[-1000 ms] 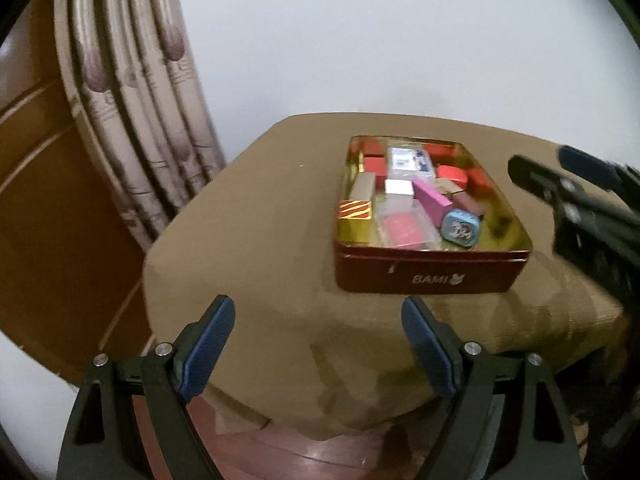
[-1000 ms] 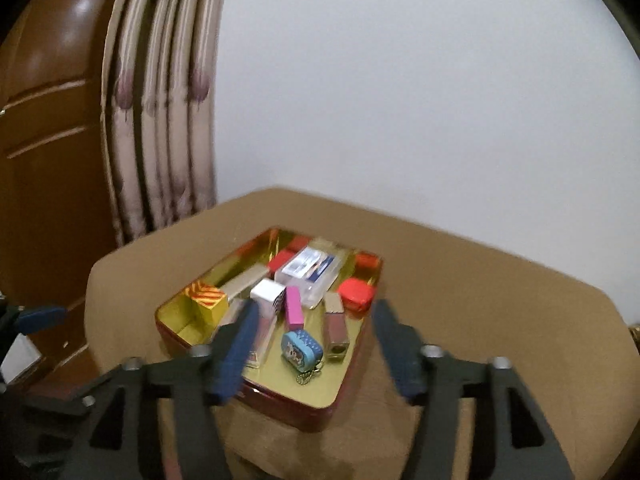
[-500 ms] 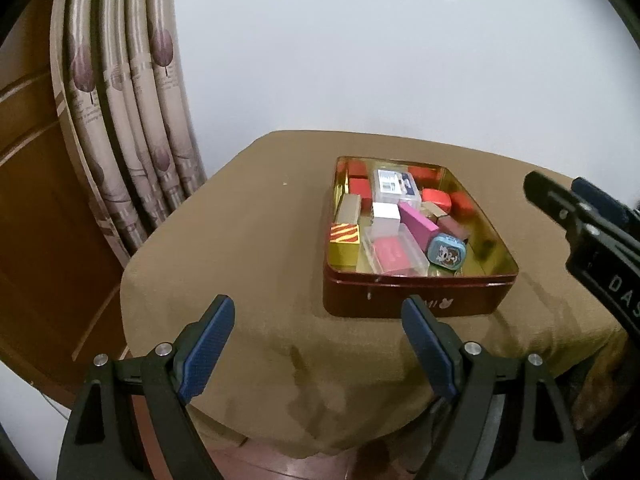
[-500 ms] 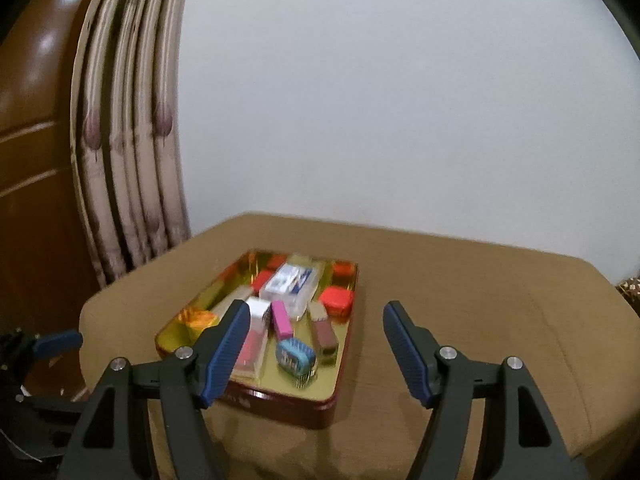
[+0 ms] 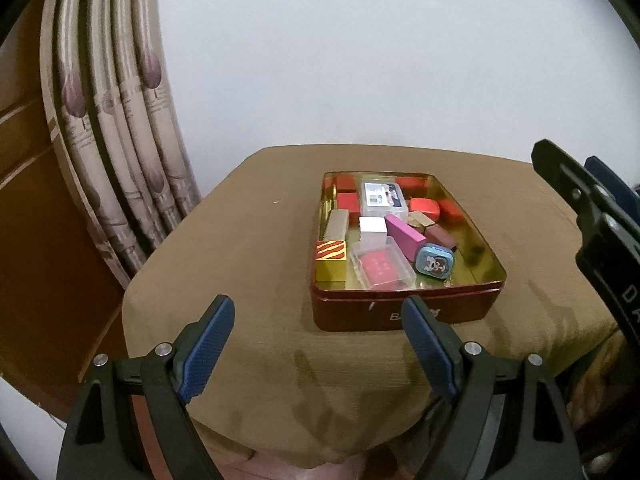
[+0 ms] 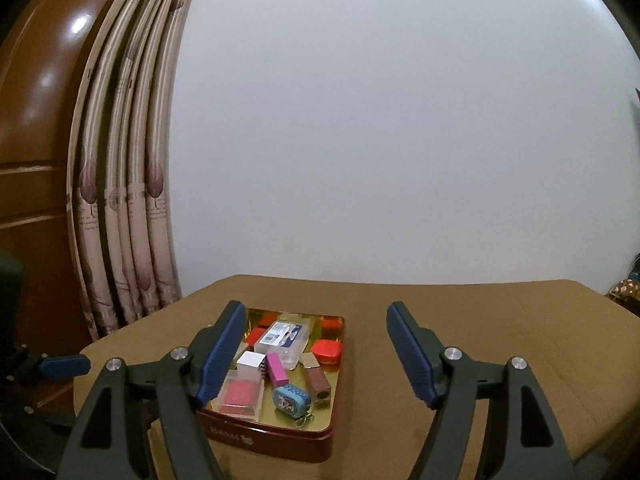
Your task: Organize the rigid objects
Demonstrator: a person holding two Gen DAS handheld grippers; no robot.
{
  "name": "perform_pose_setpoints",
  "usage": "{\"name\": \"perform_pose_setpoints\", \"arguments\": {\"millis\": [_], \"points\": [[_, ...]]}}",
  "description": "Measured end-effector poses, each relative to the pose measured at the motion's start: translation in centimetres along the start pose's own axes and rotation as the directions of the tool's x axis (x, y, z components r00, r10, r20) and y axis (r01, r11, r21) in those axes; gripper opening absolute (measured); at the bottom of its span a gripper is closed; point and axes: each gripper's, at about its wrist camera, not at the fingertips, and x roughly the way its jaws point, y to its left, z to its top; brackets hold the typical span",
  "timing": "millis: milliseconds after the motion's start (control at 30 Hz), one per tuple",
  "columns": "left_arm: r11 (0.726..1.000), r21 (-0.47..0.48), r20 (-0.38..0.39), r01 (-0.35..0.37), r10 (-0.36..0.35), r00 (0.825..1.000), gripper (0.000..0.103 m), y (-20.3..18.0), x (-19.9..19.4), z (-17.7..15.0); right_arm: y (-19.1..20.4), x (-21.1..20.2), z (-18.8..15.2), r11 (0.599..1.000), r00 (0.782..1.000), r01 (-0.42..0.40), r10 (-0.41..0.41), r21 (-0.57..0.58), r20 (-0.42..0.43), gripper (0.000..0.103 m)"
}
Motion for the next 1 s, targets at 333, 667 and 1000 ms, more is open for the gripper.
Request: {"name": "perform_pose_setpoints", "arguments": {"millis": [333, 667, 1000], "points": [[1.000, -0.004, 0.013, 0.018, -0.018, 1.000, 0.085, 0.5, -0.2, 0.0, -0.3, 0.9, -0.2, 0.999, 0.995, 0.024, -0.021, 0.025, -0.093, 0.084], [0.999, -0.035, 0.039, -0.023, 0.025, 0.999, 0.090, 2.5, 1.2, 0.9, -1.8, 0.7, -0.6, 0.992, 0.998, -0.060, 0.062, 0.109, -0.018, 0.084], [0.969, -0.199, 0.088, -0.148, 0.168, 0.982, 0.097, 6.9, 8.5, 6.5, -3.6, 7.1, 0.0, 0.970, 0.999, 0.012, -0.003, 0.242, -0.035, 0.084]]}}
